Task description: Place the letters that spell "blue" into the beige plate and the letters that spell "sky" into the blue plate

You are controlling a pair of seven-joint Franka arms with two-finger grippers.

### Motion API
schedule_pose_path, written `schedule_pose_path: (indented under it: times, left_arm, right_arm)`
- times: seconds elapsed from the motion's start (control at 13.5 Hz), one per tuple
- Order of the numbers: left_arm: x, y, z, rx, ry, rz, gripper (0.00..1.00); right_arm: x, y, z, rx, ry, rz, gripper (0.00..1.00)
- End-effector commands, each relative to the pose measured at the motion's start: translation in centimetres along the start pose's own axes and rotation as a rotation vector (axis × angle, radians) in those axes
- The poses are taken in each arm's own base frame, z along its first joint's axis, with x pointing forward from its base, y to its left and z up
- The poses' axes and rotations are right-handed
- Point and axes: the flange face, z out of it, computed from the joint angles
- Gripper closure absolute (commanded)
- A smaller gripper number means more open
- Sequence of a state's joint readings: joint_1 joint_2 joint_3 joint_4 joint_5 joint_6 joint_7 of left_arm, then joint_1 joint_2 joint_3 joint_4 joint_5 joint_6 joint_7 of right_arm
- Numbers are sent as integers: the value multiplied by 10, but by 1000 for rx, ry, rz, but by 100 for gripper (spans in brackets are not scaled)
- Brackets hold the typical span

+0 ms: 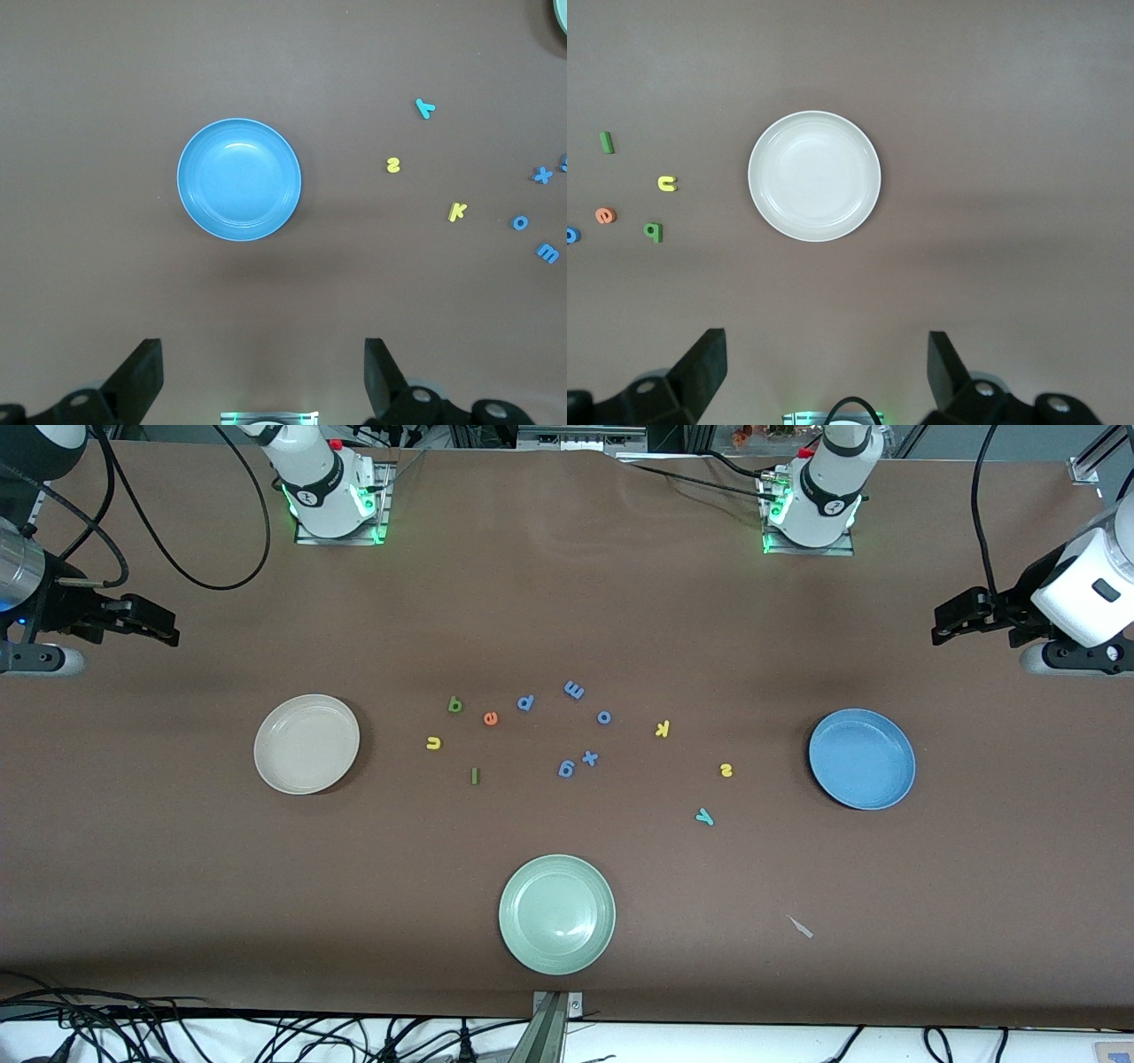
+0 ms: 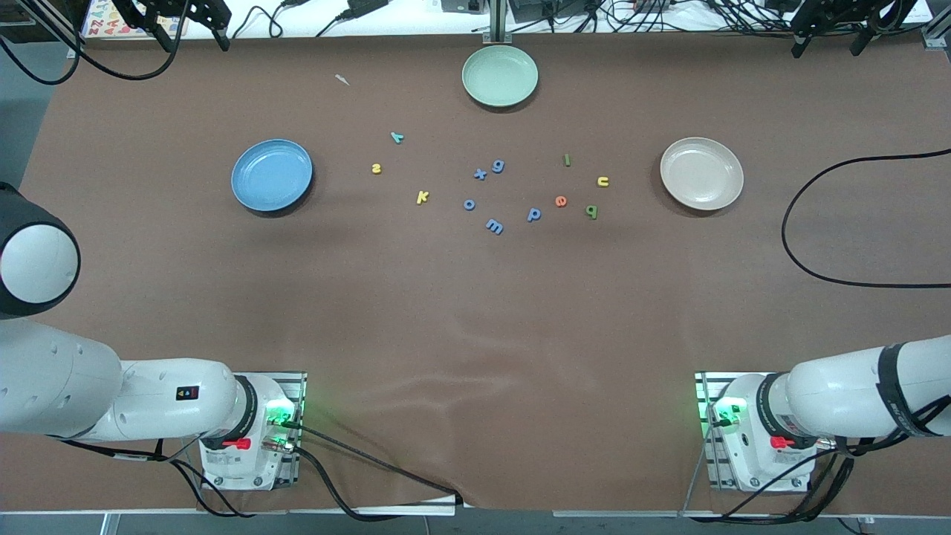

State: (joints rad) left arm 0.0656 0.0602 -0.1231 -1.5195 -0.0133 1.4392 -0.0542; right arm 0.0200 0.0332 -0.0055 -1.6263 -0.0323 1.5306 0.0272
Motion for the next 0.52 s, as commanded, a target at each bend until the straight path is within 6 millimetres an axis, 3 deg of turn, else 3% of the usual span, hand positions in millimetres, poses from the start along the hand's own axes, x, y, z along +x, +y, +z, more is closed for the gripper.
schedule_pose_path:
  times: [0.0,0.44]
  left_arm:
    - [-1,4,-6,7,6,16,0]
    - [-2,8,-7,8,6,23,0]
  right_arm:
    - [-1,-2,-7,15,0,-4,0]
    - [-1,-2,-7,15,0,-4,0]
